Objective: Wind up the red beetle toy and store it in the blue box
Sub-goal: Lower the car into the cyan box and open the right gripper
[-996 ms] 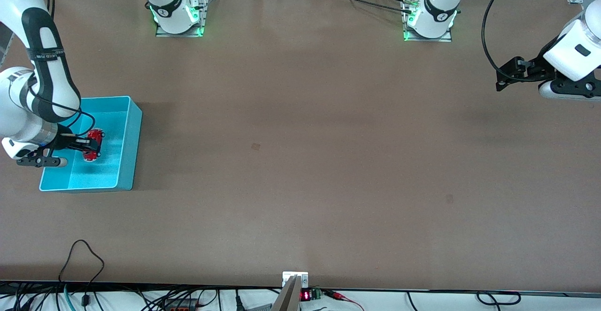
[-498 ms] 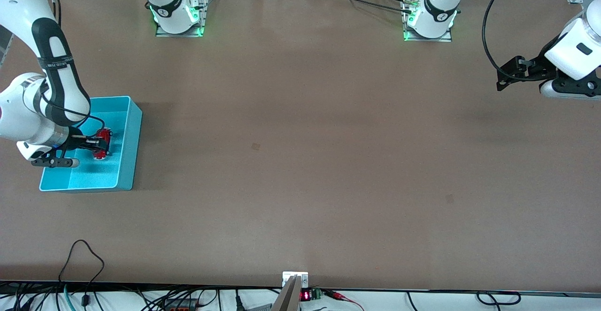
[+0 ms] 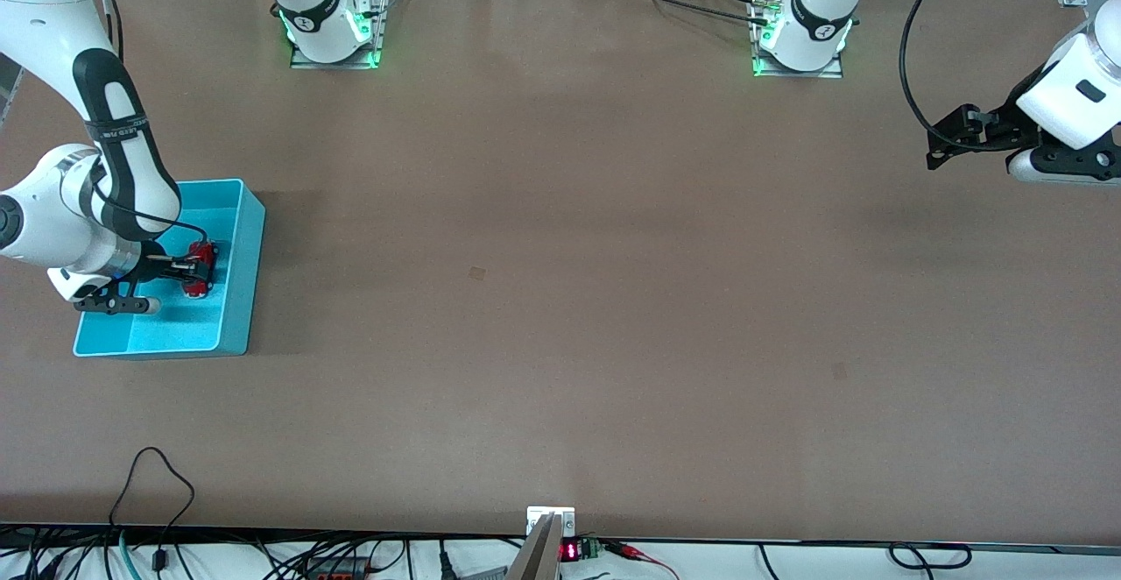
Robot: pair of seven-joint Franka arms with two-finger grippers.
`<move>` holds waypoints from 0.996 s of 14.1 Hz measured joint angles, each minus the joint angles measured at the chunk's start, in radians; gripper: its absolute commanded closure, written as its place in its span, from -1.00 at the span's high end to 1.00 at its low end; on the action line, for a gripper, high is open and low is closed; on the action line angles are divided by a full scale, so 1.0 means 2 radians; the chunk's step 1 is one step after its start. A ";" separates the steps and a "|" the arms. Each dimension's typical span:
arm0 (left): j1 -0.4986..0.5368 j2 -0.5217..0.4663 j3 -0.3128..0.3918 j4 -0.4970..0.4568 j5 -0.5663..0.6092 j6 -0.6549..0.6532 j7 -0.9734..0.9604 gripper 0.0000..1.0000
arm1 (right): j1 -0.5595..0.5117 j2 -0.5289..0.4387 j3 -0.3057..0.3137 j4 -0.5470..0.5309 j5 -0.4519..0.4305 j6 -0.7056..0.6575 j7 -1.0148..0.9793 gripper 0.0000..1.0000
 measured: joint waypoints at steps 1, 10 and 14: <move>0.000 0.000 0.000 0.000 0.000 0.000 0.000 1.00 | 0.000 -0.001 0.000 0.001 0.000 0.003 0.001 1.00; 0.004 0.000 0.002 0.014 0.000 -0.017 -0.001 1.00 | 0.006 -0.098 0.020 0.029 0.000 -0.035 0.030 1.00; 0.004 -0.001 0.001 0.015 0.000 -0.020 -0.001 1.00 | 0.014 -0.116 0.044 0.107 -0.008 -0.152 0.083 1.00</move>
